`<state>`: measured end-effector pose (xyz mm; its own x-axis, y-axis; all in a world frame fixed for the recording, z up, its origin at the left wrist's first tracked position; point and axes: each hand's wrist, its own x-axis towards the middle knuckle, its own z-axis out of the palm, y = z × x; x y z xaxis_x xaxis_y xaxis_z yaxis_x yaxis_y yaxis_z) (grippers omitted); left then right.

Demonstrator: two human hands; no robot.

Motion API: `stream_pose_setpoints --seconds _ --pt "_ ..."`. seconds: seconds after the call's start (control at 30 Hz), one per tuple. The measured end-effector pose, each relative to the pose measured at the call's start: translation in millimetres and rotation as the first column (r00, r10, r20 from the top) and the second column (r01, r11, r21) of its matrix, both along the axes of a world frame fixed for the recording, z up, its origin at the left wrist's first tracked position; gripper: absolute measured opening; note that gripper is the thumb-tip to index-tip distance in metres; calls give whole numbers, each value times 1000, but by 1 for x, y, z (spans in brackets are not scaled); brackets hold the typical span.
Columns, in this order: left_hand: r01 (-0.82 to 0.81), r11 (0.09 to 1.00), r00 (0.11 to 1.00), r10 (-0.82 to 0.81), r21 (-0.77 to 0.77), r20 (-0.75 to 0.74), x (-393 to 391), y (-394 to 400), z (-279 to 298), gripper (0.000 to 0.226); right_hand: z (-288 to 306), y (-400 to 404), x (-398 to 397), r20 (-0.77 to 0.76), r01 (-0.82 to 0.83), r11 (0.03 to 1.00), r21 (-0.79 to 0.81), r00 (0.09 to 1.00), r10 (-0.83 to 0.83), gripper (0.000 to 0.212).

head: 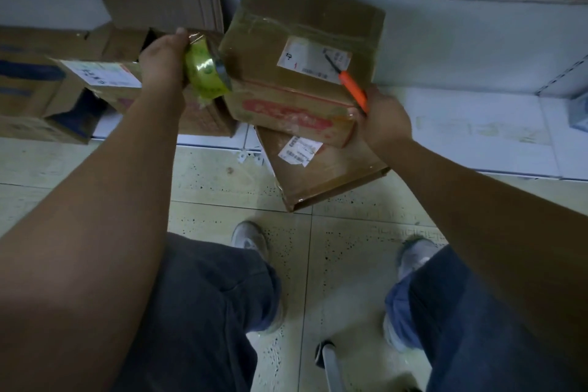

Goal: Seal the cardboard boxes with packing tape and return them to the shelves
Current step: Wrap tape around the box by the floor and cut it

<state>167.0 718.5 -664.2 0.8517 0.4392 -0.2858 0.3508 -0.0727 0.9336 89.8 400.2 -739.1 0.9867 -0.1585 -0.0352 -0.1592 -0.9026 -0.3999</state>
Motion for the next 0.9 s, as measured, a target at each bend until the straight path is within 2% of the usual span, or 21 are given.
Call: stream_pose_setpoints --seconds 0.07,0.13,0.3,0.43,0.5,0.6,0.7,0.73,0.8,0.9 --pt "-29 995 999 26 -97 -30 -3 7 2 22 3 -9 4 14 80 996 38 997 -81 29" --pt "17 987 999 -23 -157 -38 -12 13 2 29 7 -18 8 14 127 991 34 992 -127 24" --pt "147 986 987 -152 -79 -61 -31 10 -2 11 9 -22 13 -9 244 963 114 970 -244 29" --pt "233 968 970 -238 -92 -44 -27 -8 -12 14 15 -13 13 -67 303 919 252 953 -296 26" --pt "209 972 975 -215 -106 -46 -21 -15 -14 16 20 -10 15 -153 391 830 398 920 -360 32" --pt "200 974 976 -208 -101 -68 -15 -21 -14 14 25 -7 17 -249 473 631 615 876 -414 27" --pt "235 964 959 -252 -127 -132 -17 -13 -21 9 27 -9 22 -314 526 552 647 844 -435 15" --pt "249 955 948 -274 -163 -159 -18 -9 -25 15 28 -12 24 -333 552 517 654 824 -458 15" --pt "287 950 932 -307 -124 -193 -21 -3 -21 24 27 -21 28 -369 596 395 699 774 -514 17" --pt "205 977 976 -199 64 -88 -13 8 -6 12 26 -24 29 -337 546 371 751 801 -495 57"
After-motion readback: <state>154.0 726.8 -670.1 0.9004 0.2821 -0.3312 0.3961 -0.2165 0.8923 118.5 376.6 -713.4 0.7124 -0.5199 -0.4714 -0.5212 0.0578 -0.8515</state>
